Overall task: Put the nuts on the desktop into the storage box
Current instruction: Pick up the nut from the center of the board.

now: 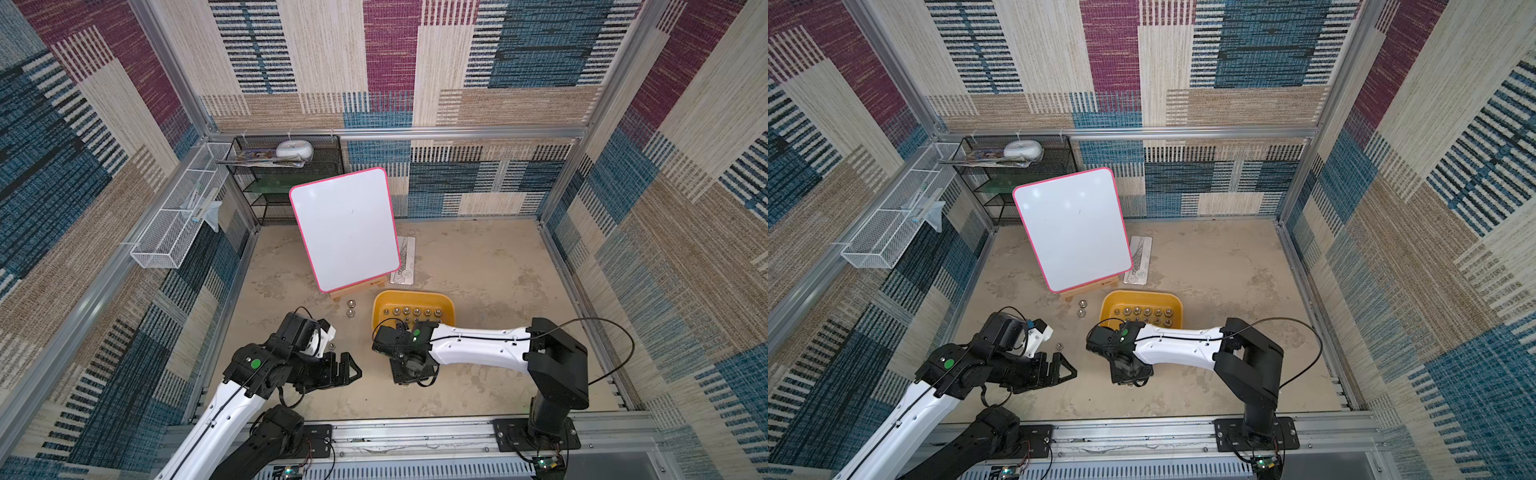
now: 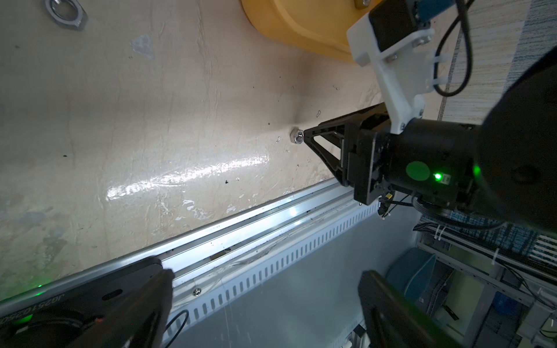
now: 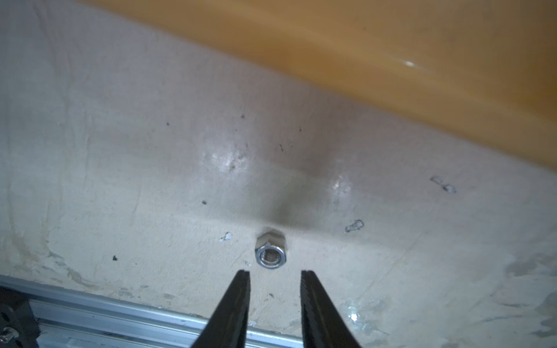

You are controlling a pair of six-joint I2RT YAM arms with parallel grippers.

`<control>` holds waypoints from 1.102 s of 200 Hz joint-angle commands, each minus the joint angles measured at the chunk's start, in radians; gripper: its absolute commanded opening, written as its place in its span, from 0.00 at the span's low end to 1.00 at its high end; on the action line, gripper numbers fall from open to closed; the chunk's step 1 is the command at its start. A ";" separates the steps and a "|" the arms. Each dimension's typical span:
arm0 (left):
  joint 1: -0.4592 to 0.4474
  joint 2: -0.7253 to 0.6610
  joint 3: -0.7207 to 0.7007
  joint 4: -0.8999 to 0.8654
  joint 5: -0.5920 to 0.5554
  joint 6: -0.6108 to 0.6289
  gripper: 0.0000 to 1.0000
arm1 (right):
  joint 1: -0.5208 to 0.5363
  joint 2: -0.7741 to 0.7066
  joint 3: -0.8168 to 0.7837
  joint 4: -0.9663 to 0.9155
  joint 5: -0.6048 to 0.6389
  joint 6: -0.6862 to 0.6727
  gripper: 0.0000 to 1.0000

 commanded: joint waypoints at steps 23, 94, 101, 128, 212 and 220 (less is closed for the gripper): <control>0.000 -0.012 -0.006 -0.021 0.015 0.009 1.00 | 0.005 0.044 0.001 0.032 -0.014 0.001 0.34; 0.001 -0.012 0.007 -0.021 -0.001 0.005 1.00 | 0.003 0.078 0.017 0.006 0.006 -0.009 0.34; 0.001 -0.014 0.008 -0.021 0.000 0.007 1.00 | 0.003 0.075 0.017 0.003 0.006 -0.008 0.34; 0.000 -0.008 0.007 -0.019 -0.003 0.010 1.00 | 0.004 0.059 0.026 -0.008 0.008 -0.014 0.37; 0.001 -0.008 0.009 -0.019 -0.016 0.016 1.00 | 0.005 0.038 -0.029 0.005 -0.012 -0.011 0.39; 0.000 -0.008 0.008 -0.019 -0.017 0.016 1.00 | 0.004 0.040 -0.030 0.010 -0.016 -0.011 0.39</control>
